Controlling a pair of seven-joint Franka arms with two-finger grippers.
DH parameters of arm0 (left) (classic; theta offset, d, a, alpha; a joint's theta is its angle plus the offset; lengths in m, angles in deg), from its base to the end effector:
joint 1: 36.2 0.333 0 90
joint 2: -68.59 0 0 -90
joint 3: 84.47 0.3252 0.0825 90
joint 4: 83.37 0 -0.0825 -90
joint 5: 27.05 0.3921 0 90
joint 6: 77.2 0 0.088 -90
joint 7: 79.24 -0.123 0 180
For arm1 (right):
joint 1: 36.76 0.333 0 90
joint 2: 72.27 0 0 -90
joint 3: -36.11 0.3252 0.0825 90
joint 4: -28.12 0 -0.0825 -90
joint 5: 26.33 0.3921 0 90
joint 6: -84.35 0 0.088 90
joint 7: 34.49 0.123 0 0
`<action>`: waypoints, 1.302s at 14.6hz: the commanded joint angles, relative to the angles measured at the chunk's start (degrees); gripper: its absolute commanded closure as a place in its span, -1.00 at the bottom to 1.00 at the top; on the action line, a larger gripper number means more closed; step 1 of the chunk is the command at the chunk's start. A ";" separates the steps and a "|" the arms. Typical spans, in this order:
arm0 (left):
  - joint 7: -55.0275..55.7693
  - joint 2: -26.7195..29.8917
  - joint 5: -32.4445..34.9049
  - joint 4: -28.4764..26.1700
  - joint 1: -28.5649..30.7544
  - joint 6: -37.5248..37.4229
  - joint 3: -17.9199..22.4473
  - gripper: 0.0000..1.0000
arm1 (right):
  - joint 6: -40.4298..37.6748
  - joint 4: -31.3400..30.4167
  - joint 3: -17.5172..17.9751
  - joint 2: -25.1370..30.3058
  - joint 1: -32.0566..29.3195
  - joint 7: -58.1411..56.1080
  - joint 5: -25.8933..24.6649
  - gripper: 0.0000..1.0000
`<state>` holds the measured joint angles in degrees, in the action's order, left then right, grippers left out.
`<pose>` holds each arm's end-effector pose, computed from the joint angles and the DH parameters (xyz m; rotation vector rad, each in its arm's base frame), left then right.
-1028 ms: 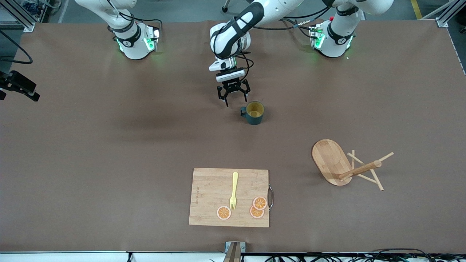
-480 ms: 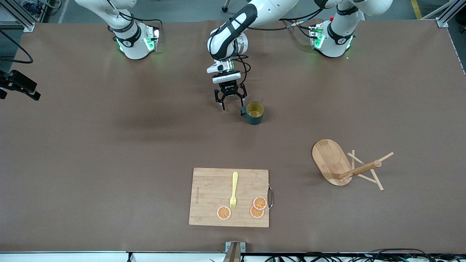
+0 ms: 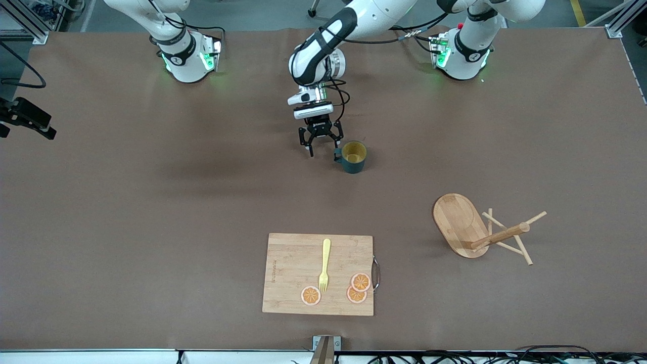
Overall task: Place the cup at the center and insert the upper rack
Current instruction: 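Lower the left gripper beside the mug handle, then close the left gripper on the mug handle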
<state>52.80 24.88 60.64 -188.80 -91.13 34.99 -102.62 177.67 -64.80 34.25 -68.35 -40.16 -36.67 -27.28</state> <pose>0.2621 -0.5680 0.1087 -2.6043 0.0132 -1.4189 0.5452 -0.0528 0.6364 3.1191 -0.0833 0.1159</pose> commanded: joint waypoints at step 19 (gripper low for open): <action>3.05 -3.14 6.52 2.60 -0.17 0.05 1.98 0.42 | -0.77 -0.42 0.28 0.82 -0.47 -0.46 -0.46 -1.00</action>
<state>54.31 22.53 65.73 -187.16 -91.09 35.05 -100.81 177.35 -64.80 34.25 -68.35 -40.16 -36.67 -27.28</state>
